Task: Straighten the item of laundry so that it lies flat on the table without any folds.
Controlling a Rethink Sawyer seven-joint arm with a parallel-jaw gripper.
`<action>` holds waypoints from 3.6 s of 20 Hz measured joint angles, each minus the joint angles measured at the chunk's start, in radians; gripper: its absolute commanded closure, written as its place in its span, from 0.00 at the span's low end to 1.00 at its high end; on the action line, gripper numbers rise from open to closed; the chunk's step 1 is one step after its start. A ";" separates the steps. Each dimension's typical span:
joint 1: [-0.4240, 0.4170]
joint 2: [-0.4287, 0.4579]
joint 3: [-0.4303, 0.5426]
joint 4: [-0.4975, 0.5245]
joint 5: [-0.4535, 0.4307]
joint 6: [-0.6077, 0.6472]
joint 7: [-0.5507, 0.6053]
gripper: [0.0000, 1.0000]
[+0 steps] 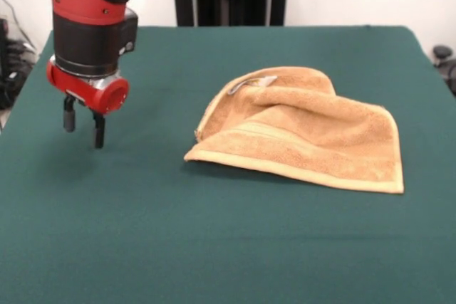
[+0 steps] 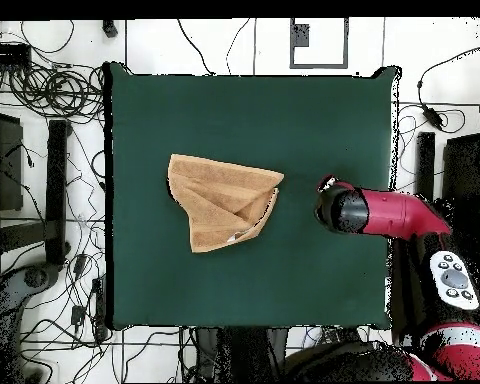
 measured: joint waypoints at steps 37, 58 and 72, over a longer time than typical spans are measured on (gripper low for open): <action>0.123 0.016 0.087 0.033 -0.021 0.000 0.000 0.00; 0.296 0.055 0.043 0.011 0.064 0.000 0.000 0.00; 0.308 0.063 0.023 0.010 0.132 0.000 0.000 0.00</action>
